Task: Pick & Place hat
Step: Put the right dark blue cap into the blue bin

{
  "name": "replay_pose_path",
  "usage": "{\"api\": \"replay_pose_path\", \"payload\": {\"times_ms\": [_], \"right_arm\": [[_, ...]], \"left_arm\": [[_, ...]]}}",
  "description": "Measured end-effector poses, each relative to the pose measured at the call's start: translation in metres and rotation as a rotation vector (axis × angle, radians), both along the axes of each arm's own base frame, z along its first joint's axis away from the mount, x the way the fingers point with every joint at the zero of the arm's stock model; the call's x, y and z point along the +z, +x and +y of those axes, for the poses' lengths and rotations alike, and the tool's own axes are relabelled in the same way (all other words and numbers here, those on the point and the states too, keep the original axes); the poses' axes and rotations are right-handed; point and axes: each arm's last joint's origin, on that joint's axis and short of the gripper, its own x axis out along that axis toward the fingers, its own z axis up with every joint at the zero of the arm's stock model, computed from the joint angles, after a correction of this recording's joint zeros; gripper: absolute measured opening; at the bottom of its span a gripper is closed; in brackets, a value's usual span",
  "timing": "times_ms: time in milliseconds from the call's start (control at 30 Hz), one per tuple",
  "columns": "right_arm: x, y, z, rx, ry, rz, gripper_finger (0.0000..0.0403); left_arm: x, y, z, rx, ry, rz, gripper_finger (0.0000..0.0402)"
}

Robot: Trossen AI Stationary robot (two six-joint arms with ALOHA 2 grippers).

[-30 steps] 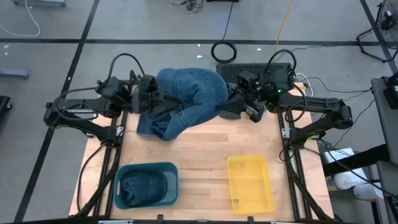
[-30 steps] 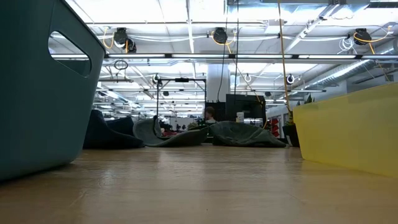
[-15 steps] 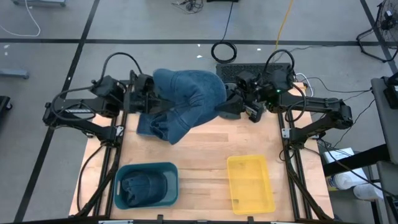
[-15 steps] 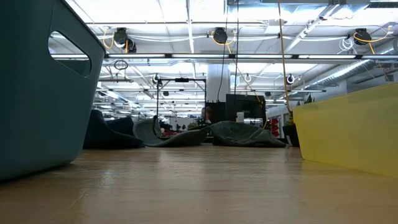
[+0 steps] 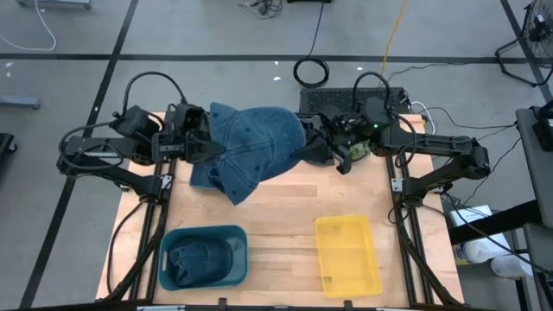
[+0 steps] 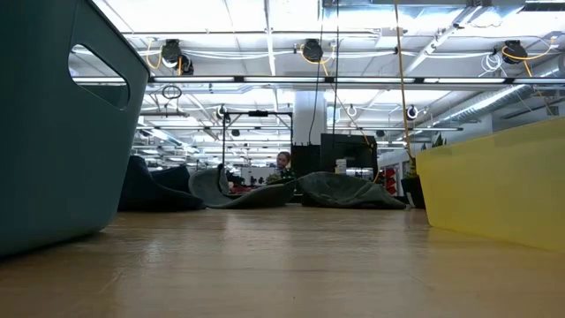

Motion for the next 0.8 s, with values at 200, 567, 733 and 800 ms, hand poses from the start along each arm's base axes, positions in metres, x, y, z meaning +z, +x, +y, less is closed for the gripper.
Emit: {"api": "replay_pose_path", "payload": {"times_ms": [200,567,733,800], "right_arm": [[-0.001,0.000,-0.006,-0.037,0.016,0.017,0.0075],[-0.014,-0.010,-0.033,-0.081,0.067,0.227,0.0213],[-0.012,-0.018,-0.041,-0.146,0.091,0.245,0.0220],[-0.010,-0.020,-0.041,-0.179,0.092,0.231,0.0218]], "left_arm": [[-0.003,0.001,0.000,-0.017,0.003,0.032,0.0018],[-0.004,-0.033,-0.002,0.028,-0.036,0.195,0.0018],[-0.010,-0.056,-0.007,0.102,-0.106,0.323,0.0018],[-0.013,-0.063,-0.010,0.125,-0.147,0.377,0.0018]]}}
